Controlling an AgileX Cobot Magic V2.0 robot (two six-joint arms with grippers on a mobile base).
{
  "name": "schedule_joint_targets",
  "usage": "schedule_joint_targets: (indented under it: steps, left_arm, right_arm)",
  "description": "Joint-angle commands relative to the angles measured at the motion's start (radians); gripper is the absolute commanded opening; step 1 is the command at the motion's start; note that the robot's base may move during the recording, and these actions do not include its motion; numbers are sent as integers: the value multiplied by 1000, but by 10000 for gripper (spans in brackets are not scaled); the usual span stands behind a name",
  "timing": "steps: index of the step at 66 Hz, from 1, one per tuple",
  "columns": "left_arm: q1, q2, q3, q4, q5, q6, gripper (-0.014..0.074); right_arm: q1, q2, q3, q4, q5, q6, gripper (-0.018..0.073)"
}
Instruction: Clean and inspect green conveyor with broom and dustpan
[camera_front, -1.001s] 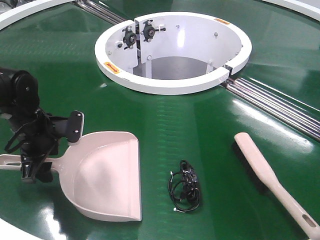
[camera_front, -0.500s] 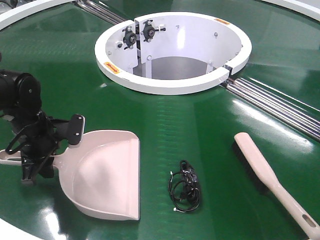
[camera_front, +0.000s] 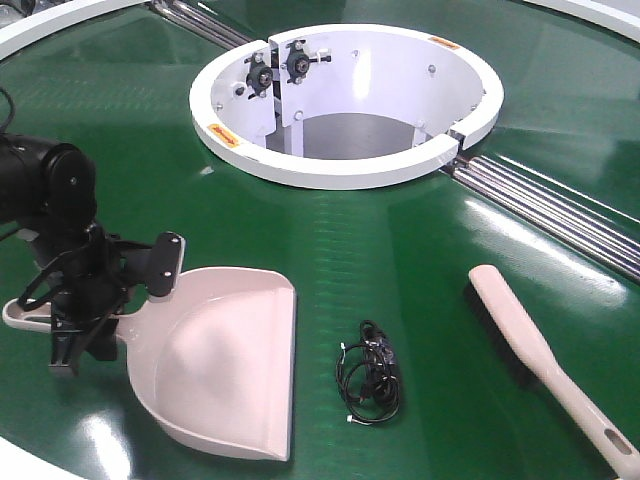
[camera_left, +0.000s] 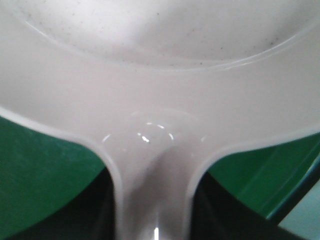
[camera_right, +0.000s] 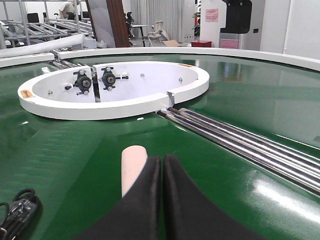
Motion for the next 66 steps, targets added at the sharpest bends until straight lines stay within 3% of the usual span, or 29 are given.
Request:
schedule_joint_targets:
  steps: [1,28,66]
  left_arm:
    - [-18,-52,-27,-19,-10,-9,-7]
    - [-25,-52,-27,28,-52,-74,-7]
    - [-25,-40,-27,-3,-78,-74,-7]
  right_arm:
    - [1,-12,20,-5,-75,-3,-9]
    - [1,-12,20,-5,-75,-3,-9]
    - [1,-12,20,-5,-75,-3,-9]
